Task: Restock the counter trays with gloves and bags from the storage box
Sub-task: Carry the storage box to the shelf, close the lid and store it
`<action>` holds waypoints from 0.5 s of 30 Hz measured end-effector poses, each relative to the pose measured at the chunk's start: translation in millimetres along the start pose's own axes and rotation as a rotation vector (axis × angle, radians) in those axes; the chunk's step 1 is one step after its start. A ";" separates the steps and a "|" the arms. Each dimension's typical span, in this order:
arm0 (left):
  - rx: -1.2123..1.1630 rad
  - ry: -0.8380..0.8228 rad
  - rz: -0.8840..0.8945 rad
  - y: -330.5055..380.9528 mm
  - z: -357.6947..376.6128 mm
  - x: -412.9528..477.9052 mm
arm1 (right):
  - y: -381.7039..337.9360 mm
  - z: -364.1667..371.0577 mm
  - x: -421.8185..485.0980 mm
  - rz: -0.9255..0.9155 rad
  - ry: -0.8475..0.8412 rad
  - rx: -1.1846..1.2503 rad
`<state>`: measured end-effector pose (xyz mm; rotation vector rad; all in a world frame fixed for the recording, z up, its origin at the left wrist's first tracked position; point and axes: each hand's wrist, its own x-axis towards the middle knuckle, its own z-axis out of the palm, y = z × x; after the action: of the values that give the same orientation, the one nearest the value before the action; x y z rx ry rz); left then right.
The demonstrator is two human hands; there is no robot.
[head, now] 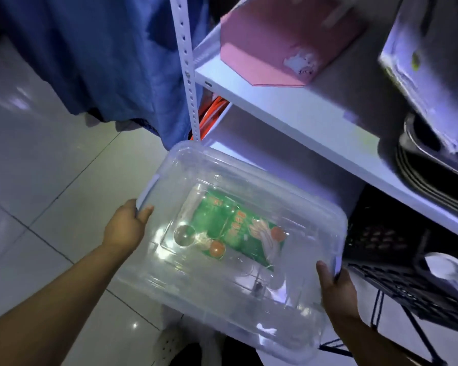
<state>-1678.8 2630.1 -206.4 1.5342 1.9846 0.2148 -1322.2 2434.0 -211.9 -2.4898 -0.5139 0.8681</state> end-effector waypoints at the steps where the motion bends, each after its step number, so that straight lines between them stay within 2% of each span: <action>1: 0.007 -0.008 0.034 14.2 -5.9 4.5 | -0.2 -4.6 -5.9 0.033 0.025 0.012; 7: 0.107 -0.062 0.198 94.2 -12.2 46.3 | 8.2 -5.5 -33.8 0.226 0.161 0.114; 15: 0.122 -0.319 0.415 157.1 19.2 103.8 | -4.7 22.3 -40.8 0.441 0.446 0.264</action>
<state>-1553.7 2770.5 -184.8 1.9162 1.4435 0.0120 -1367.5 2424.9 -205.2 -2.4688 0.2913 0.4565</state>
